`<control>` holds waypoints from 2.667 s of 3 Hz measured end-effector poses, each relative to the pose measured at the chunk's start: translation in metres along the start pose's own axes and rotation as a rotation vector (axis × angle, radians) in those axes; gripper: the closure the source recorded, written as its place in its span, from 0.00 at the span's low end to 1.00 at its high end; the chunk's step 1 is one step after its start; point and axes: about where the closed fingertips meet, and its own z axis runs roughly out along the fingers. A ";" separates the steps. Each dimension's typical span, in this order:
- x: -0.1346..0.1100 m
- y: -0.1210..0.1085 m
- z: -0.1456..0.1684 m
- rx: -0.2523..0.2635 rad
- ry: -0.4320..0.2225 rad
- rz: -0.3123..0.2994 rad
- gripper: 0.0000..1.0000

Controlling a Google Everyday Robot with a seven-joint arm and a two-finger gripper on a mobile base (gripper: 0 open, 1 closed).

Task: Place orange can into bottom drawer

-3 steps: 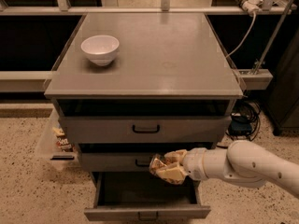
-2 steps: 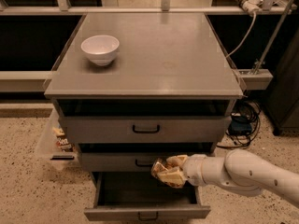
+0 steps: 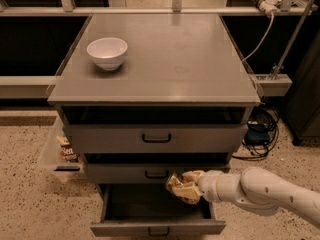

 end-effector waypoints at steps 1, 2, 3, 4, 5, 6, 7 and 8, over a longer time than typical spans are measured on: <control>0.024 -0.004 0.017 -0.004 0.015 0.060 1.00; 0.065 -0.013 0.041 -0.006 0.044 0.154 1.00; 0.107 -0.021 0.064 0.000 0.090 0.237 1.00; 0.141 -0.030 0.088 0.000 0.127 0.301 1.00; 0.144 -0.029 0.090 -0.003 0.130 0.305 1.00; 0.150 -0.033 0.096 0.006 0.123 0.327 1.00; 0.158 -0.049 0.112 0.018 0.108 0.353 1.00; 0.169 -0.066 0.128 0.032 0.099 0.394 1.00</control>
Offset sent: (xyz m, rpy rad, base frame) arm -0.0062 -0.0133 -0.1397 0.0550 0.2468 -0.1432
